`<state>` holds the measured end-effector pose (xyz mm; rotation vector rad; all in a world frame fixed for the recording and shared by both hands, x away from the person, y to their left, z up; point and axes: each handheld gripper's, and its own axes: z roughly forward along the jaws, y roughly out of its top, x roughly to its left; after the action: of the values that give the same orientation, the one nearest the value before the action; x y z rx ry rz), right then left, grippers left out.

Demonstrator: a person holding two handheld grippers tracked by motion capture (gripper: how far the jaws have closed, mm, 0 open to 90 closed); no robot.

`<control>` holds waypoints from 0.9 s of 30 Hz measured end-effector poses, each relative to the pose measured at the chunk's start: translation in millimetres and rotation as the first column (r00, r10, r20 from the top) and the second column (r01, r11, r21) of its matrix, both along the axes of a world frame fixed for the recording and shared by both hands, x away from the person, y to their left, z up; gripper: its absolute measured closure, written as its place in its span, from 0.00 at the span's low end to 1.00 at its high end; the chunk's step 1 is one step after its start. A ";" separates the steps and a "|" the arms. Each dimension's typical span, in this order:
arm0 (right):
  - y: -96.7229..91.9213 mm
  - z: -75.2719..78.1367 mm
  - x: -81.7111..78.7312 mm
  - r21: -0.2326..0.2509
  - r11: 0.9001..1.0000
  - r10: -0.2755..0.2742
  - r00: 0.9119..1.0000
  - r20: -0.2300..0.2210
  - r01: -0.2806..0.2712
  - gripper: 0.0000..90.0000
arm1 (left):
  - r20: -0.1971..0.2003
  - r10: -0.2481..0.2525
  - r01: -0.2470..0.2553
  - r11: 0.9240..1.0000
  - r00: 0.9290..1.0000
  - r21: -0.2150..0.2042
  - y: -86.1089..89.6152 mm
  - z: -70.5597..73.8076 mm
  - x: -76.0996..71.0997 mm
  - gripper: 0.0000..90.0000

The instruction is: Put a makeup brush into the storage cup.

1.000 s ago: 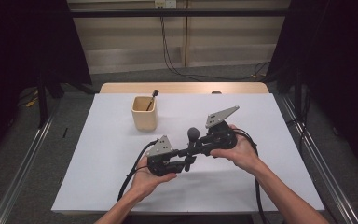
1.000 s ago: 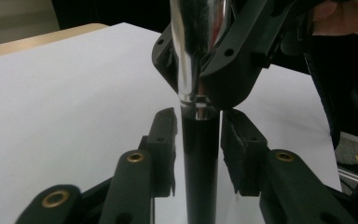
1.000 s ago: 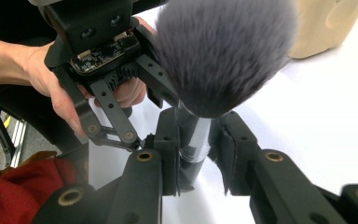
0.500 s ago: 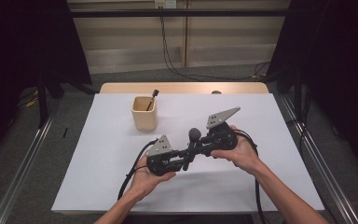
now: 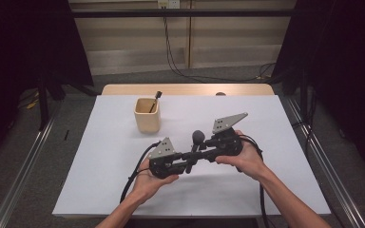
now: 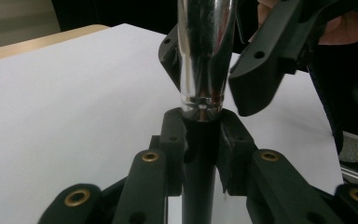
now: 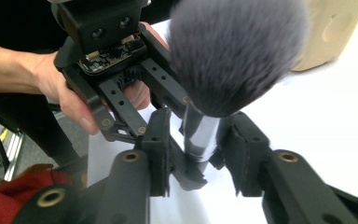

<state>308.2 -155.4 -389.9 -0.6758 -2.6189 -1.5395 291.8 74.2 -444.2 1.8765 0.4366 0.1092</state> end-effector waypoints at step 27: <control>-32.7 -14.4 -11.6 0.045 0.972 -0.235 0.971 0.052 0.233 0.01 | 0.003 0.057 -0.057 0.998 0.998 -0.020 17.7 6.8 -1.8 0.83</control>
<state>296.6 -188.1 -404.3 -0.9832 -2.6215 -1.6866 289.9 91.9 -437.4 1.8448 0.4873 0.1452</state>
